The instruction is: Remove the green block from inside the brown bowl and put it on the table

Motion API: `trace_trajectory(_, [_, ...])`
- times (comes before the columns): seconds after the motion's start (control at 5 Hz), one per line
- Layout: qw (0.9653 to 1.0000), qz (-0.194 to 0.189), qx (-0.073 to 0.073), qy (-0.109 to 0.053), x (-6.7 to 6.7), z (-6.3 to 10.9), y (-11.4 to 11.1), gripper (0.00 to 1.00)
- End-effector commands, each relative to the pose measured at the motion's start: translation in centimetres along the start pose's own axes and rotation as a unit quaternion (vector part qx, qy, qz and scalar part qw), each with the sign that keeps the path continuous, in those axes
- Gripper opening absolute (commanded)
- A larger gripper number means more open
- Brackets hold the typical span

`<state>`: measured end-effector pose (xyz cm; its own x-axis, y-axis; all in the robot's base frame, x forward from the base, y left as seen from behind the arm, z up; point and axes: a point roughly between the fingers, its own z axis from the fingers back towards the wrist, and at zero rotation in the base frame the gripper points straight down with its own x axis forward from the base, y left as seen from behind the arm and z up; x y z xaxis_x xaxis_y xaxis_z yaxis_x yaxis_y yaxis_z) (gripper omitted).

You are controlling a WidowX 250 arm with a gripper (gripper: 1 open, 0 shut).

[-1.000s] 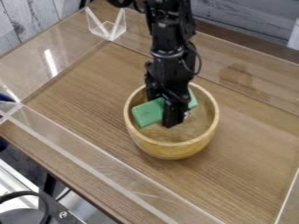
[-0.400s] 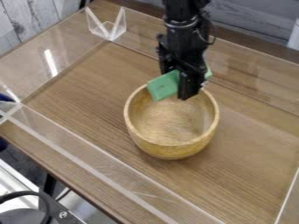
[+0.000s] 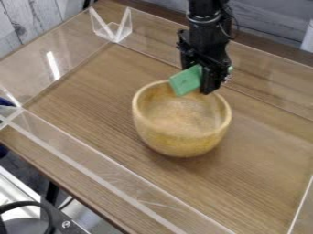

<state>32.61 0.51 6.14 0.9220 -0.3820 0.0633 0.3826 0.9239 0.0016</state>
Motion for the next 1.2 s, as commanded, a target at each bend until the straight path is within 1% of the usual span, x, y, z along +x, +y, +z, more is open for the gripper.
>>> trace_trajectory(0.0, [0.9997, -0.007, 0.009, -0.019, 1.5, 0.4, 0.4, 0.00])
trace_trajectory(0.2, [0.9998, -0.007, 0.008, -0.016, 1.6, -0.4, 0.5, 0.00])
trace_trajectory(0.4, [0.9998, -0.006, 0.008, -0.015, 2.2, -1.3, 0.8, 0.00])
trace_trajectory(0.6, [0.9998, -0.008, 0.015, -0.010, 1.7, -2.0, 0.7, 0.00])
trace_trajectory(1.0, [0.9998, -0.010, 0.015, -0.002, 1.6, -3.7, 0.9, 0.00])
